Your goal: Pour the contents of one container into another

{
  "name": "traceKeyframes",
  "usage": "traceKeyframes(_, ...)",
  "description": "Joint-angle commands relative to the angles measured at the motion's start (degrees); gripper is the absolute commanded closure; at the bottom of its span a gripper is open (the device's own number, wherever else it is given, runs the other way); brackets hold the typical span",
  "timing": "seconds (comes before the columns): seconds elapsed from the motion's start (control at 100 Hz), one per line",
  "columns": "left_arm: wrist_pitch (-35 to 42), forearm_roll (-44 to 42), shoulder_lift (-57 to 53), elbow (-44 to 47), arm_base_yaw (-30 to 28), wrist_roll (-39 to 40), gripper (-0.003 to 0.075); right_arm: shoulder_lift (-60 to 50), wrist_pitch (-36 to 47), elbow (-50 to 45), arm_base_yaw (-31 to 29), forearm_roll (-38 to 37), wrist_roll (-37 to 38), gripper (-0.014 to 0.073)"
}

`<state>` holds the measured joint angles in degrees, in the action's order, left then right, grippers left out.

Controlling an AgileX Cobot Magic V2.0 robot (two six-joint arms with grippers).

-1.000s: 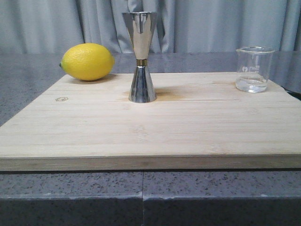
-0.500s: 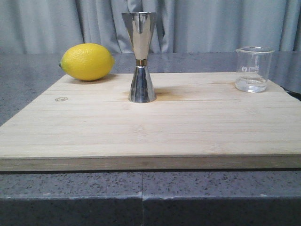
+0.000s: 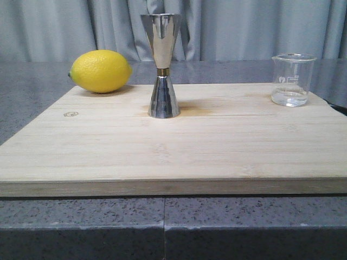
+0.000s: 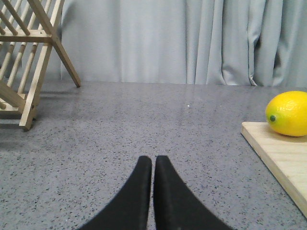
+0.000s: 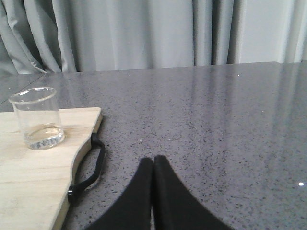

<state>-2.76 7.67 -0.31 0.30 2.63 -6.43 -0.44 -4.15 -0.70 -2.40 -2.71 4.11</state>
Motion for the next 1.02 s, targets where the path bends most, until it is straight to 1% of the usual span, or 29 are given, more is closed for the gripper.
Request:
traceKeyframes(0.0,4.7,0.1,-1.2,1.5,0.3,0.1,0.0739,-1.2,4.5,-0.5,-0.2,0.0,-0.5,0.0666)
traceKeyframes(0.26,4.7,0.1,-1.2,1.5,0.3,0.1,0.0739,-1.2,4.5,-0.5,-0.2,-0.3,-0.6,0.0666)
traceKeyframes(0.35,4.7,0.1,-1.2,1.5,0.3,0.1,0.0739,-1.2,4.7,-0.5,-0.2,0.6,-3.6,0.0666)
traceKeyframes(0.43,4.7,0.1,-1.2,1.5,0.3,0.1,0.0739,-1.2,5.6,-0.5,-0.2,3.3,-7.3,0.0666)
traceKeyframes(0.51,4.7,0.1,-1.2,1.5,0.3,0.1,0.0739,-1.2,7.1,-0.5,-0.2,4.0,-7.3,0.0666)
traceKeyframes(1.01,4.7,0.1,-1.2,1.5,0.3,0.1,0.0739,-1.2,6.9,-0.5,-0.2,4.0,-7.3,0.0666)
